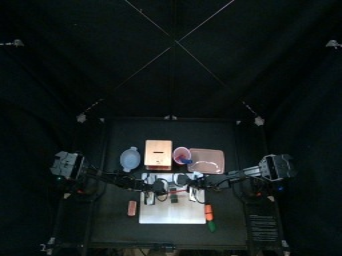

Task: Place sushi on board then cut the sushi with the knife then place the pieces on the plate
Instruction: Cut the sushi into 4 pieces

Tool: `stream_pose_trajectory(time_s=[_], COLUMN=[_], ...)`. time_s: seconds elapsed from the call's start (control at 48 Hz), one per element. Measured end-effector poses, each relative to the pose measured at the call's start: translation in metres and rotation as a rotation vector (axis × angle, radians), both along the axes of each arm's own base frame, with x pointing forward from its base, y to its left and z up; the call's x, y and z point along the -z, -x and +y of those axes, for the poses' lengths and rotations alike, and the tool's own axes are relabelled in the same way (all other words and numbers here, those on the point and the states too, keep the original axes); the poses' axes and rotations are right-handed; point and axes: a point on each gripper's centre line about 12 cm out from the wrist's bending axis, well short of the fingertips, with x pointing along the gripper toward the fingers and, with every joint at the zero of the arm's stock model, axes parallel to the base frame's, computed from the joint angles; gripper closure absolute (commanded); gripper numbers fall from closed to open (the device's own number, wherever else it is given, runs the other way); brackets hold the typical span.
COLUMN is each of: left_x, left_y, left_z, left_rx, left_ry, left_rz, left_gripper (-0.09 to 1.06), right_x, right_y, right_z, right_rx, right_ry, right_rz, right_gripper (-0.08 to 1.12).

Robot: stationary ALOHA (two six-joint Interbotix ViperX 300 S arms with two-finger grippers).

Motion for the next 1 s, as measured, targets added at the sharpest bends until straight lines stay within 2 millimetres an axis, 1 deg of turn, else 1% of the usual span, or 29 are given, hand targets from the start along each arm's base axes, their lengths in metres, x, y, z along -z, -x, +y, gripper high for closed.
stream_pose_trajectory(time_s=[0.208,0.333,0.521,1.0], left_x=[-0.014,-0.016,-0.017,-0.007], left_y=[0.002,0.003,0.005,0.005], left_z=[-0.001,-0.005,-0.016,-0.024], left_rx=[0.012,0.025,0.051,0.042], left_ry=[-0.005,-0.003,0.001,0.027], left_rz=[-0.038,-0.043,-0.044,-0.013], left_gripper=[0.44,0.44,0.44,0.44], right_x=[-0.017,-0.023,-0.021,-0.015], right_y=[0.003,0.004,0.006,0.008], right_z=[0.001,0.006,0.015,0.026], right_rx=[0.001,-0.010,-0.020,-0.017], right_ry=[-0.005,-0.014,-0.035,-0.077], right_rz=[-0.044,-0.062,-0.059,-0.061], right_gripper=[0.71,0.71,0.71,0.71])
